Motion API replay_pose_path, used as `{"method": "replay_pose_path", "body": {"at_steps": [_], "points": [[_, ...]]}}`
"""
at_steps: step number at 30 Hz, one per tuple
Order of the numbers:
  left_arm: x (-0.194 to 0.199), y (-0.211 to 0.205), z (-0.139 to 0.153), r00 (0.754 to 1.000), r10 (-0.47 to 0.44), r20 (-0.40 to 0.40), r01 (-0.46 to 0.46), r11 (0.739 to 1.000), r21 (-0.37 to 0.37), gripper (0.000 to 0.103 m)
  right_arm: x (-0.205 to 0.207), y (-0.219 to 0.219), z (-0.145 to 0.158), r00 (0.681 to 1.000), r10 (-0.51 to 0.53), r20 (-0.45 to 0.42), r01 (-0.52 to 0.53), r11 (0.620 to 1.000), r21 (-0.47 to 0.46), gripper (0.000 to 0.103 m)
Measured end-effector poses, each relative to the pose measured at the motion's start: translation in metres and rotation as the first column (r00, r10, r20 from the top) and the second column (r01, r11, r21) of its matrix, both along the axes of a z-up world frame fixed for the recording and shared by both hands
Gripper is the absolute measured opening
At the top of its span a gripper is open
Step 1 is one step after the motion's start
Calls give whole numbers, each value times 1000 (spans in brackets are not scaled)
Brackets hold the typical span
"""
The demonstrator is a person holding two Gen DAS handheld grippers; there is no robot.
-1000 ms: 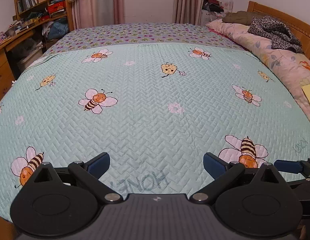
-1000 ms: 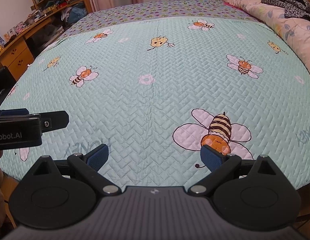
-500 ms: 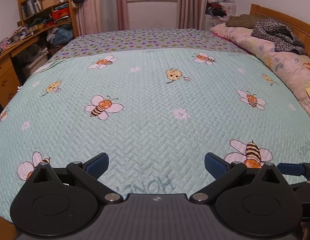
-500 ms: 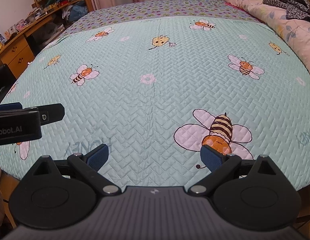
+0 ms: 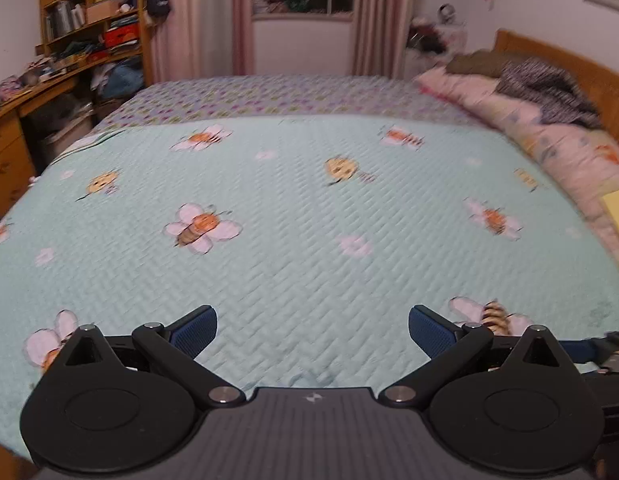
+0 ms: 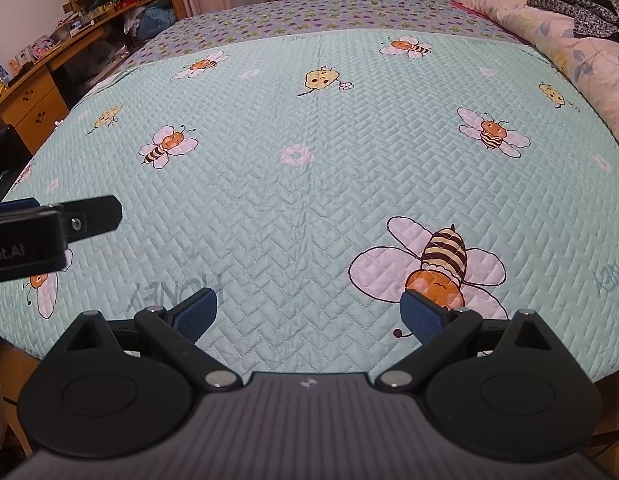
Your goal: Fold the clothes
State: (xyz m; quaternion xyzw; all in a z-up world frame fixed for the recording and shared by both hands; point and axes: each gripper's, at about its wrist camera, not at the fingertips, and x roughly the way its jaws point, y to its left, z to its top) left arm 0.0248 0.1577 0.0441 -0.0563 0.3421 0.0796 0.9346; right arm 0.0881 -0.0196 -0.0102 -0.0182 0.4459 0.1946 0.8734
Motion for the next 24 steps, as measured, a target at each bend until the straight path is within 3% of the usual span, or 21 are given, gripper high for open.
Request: {"method": "replay_pose_path", "body": {"at_steps": [5, 9, 12, 24], "points": [[-18, -8, 11, 992, -41, 116, 41, 999, 4, 102, 0, 0, 0, 1000, -3, -1, 3, 1000, 2, 98], [-23, -13, 13, 986, -75, 147, 76, 997, 1, 100, 0, -1, 0, 1000, -4, -2, 4, 1000, 5, 98], [-16, -9, 9, 988, -108, 113, 115, 992, -56, 96, 0, -2, -1, 1000, -4, -4, 4, 1000, 7, 98], [-2, 3, -6, 999, -37, 5, 38, 997, -60, 95, 0, -6, -4, 1000, -19, -9, 19, 1000, 18, 98]]}}
